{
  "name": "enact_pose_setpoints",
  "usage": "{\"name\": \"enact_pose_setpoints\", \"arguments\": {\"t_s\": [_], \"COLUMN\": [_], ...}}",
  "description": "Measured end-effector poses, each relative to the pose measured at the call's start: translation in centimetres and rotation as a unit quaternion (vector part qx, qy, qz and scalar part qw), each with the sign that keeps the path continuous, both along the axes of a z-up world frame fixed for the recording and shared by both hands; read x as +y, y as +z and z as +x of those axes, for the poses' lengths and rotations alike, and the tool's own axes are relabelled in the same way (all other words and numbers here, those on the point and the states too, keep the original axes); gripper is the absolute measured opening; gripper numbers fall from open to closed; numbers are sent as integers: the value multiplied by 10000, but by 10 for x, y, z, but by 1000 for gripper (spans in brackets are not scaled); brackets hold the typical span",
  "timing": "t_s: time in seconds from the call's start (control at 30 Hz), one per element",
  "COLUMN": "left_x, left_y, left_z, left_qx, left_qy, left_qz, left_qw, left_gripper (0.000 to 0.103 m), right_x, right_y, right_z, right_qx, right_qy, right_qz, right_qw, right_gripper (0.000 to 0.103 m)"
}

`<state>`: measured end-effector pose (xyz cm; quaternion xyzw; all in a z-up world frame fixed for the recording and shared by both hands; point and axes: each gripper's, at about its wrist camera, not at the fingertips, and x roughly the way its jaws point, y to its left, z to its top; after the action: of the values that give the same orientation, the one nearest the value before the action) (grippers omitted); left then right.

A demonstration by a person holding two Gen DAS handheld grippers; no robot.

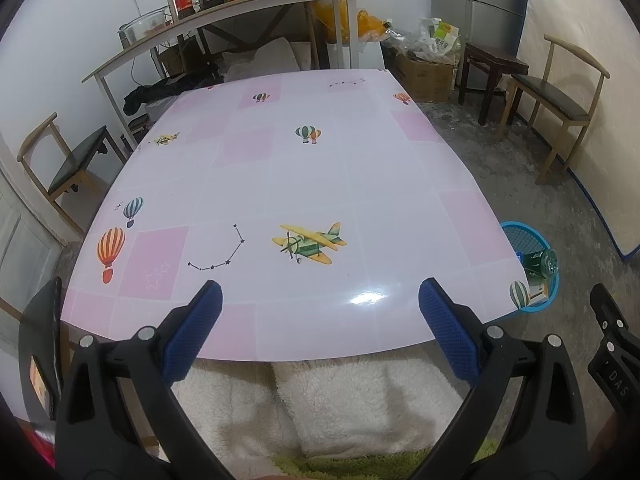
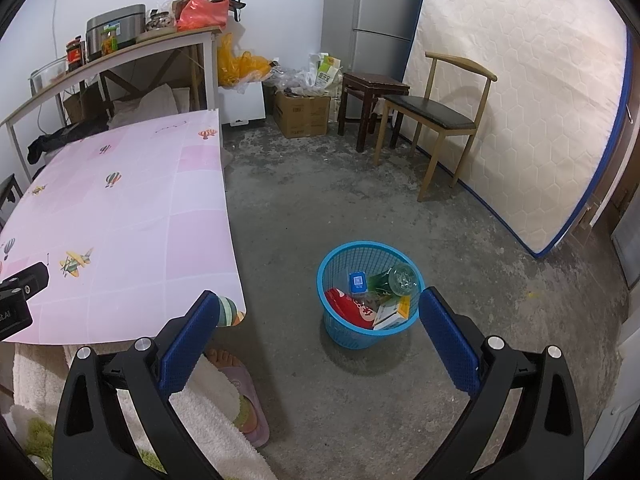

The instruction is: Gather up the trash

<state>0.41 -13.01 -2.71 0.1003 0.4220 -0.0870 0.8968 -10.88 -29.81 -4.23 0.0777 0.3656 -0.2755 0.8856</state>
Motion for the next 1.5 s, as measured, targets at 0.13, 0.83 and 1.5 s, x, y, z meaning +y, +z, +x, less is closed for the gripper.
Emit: {"name": "enact_pose_setpoints", "arguments": {"t_s": [0.13, 0.83, 1.5], "left_x": [0, 1, 0], "left_y": [0, -1, -3], "left_z": [0, 2, 2], "left_qx": [12, 19, 36], "left_qy": [-20, -12, -12], "left_qz": [7, 0, 7], "left_qw": [10000, 10000, 10000], "left_gripper": [95, 95, 95], "right_x": [0, -2, -10], "right_y": [0, 5, 5], "right_z": [1, 5, 4], "right_qx": [1, 1, 16], "right_qy": [7, 32, 42], "right_qz": [-6, -27, -40], "right_qw": [10000, 10000, 10000], "right_gripper": [97, 97, 97]}}
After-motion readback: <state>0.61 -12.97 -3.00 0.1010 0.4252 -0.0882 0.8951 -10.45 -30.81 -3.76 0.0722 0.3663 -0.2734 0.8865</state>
